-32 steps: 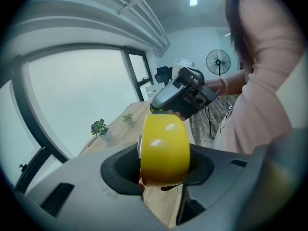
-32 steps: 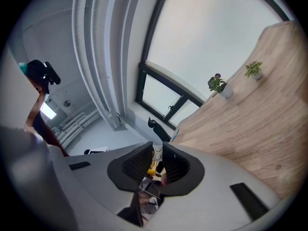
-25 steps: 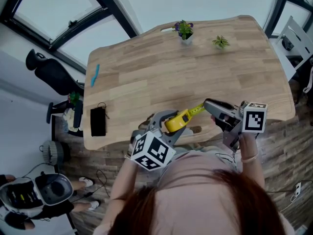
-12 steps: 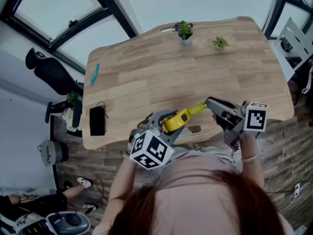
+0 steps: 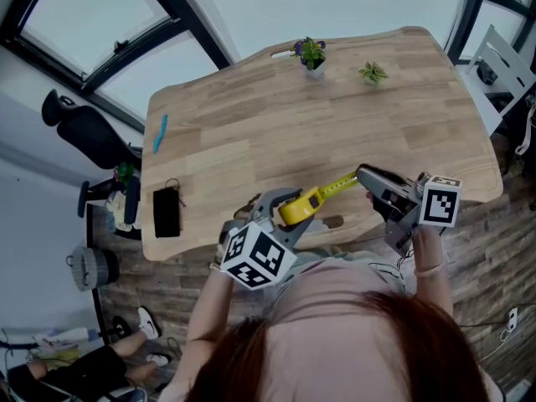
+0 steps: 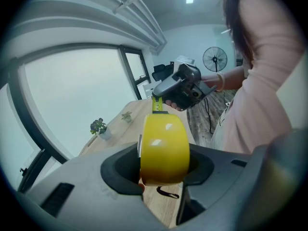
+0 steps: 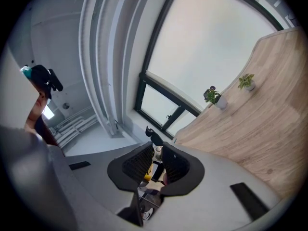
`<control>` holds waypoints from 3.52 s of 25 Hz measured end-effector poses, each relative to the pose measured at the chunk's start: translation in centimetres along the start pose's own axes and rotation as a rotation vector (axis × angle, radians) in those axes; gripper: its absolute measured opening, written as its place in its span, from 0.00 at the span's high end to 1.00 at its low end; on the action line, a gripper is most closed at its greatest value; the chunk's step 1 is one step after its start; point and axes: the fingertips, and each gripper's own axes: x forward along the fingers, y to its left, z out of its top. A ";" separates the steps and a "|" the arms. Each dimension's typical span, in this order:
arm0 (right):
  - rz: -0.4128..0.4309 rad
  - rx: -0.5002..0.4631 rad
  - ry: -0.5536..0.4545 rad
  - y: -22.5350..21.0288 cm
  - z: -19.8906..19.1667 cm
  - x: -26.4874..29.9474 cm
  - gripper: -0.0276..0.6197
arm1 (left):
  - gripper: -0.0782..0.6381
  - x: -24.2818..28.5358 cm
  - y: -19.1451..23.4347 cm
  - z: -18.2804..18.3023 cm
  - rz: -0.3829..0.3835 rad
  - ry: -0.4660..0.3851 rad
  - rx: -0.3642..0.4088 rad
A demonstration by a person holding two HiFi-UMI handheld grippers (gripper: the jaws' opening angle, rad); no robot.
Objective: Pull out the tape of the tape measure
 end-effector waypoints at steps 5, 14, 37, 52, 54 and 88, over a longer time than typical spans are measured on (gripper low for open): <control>-0.007 -0.019 -0.032 -0.3 0.9 -0.3 0.87 | 0.65 -0.2 0.4 -0.6 0.008 0.011 0.006; -0.012 0.017 -0.068 -0.8 1.7 -0.6 0.87 | 0.64 -0.6 0.8 -1.1 0.025 0.023 0.009; -0.027 -0.024 -0.136 -1.8 4.9 -2.5 0.87 | 0.64 -1.4 1.8 -2.3 0.036 0.067 0.014; -0.034 -0.027 -0.193 -2.6 7.3 -4.3 0.87 | 0.64 -1.0 2.3 -1.8 0.022 0.073 0.017; -0.039 -0.027 -0.203 -2.8 7.5 -4.6 0.87 | 0.64 -0.9 2.3 -2.0 0.020 0.074 0.017; -0.063 -0.052 -0.320 -3.3 11.9 -9.1 0.87 | 0.64 -1.3 2.5 -3.6 0.000 0.090 0.009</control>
